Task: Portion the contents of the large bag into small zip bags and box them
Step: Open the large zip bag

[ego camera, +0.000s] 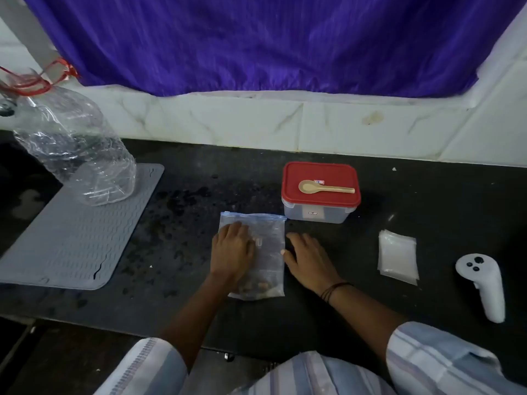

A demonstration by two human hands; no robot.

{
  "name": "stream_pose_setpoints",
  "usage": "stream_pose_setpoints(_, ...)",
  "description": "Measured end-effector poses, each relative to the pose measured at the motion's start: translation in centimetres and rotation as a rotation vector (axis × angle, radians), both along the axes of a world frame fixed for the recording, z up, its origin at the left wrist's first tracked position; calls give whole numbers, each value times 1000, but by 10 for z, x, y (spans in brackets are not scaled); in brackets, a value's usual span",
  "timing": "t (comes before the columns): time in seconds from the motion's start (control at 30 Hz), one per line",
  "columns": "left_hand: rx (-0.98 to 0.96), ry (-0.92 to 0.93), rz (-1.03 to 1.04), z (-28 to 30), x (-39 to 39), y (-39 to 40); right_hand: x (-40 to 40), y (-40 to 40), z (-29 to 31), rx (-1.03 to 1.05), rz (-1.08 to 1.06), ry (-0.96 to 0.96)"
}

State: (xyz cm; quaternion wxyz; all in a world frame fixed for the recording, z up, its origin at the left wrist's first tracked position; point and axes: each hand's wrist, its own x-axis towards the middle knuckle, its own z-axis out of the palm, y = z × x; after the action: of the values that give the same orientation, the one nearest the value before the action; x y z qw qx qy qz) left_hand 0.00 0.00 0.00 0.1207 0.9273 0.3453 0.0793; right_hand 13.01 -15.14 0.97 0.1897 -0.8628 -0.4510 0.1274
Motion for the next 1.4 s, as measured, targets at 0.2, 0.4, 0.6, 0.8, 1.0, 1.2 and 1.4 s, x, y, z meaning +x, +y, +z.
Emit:
stream_pose_setpoints(0.2, -73, 134, 7, -17, -5, 7, -10, 26, 3, -48, -35, 205)
stream_pose_setpoints(0.4, -66, 106, 10, -24, -6, 8, -7, 35, 0, -99, -42, 192)
stream_pose_setpoints(0.6, -180, -124, 251, -20, 6, 27, -13, 44, 0, -139, -31, 51)
stream_pose_setpoints(0.8, -389, -286, 475, -15, 22, 59, -19, 57, -3, -161, 206, -239)
stream_pose_setpoints(1.0, -574, -403, 582, 0, 25, 68, -18, 77, 3, -189, 354, -220)
stream_pose_setpoints(1.2, -681, -590, 517, 8, 19, 65, -15, 98, 8, -77, 305, -204)
stream_pose_setpoints(1.4, -656, -742, 322, 16, 11, 56, -13, 124, 30, 106, 311, -293)
